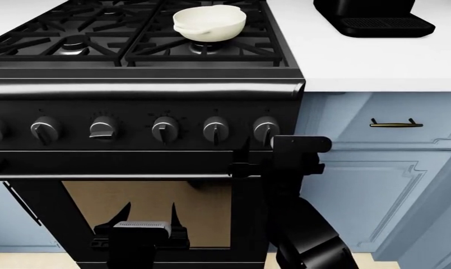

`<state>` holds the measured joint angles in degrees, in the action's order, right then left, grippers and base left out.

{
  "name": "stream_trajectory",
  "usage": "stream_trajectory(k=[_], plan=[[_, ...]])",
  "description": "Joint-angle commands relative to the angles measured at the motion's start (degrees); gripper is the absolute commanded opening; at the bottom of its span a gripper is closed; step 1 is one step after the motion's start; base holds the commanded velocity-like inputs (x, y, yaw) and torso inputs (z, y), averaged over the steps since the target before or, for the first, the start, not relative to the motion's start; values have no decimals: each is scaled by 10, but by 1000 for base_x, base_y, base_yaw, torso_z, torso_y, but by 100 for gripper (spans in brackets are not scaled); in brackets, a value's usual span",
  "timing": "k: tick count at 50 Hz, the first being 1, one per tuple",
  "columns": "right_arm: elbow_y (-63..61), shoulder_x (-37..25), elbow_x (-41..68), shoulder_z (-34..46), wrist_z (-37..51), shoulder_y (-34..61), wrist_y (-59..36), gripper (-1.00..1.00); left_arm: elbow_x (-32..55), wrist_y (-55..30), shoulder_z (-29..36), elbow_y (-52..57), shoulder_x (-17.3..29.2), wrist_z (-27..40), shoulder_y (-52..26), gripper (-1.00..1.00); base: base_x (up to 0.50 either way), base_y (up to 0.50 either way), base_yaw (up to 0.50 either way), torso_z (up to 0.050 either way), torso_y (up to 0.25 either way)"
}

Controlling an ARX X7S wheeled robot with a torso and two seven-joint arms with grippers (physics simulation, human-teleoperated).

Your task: Turn on the front right burner of the stove.

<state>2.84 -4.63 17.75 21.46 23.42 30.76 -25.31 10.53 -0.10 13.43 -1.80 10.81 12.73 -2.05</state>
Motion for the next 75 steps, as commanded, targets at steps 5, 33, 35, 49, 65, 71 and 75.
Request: stream_trajectory(k=[5,33,35,49,65,71,75], plan=[[29,-5,8,10,-2,12,19,100,5,-3,3,-3,2,5,-3,100,0,0,0,0,0],[82,-11,16,21,-9,32,54,100,11,-5,9,-3,7,13,-6,100,0,0,0,0,0],[88,-10,16,23,-10,34,58,100,11,-5,10,-4,7,13,-7,100,0,0,0,0,0],[77,-16,17,35,-4,33,56,-100,14,-3,13,-3,10,16,-5,100,0,0,0,0,0],[90,-22,14,48,-4,42,64,-100,17,-3,17,-2,13,20,-5,100,1,0,0,0,0],[83,-48,-44,121,-22,60,38,-100,18,-2,18,-2,14,21,-6,100,2,0,1,0,0],[69,-68,-116,204,-34,80,6,-100,20,-3,19,-4,14,22,-8,100,0,0,0,0,0]])
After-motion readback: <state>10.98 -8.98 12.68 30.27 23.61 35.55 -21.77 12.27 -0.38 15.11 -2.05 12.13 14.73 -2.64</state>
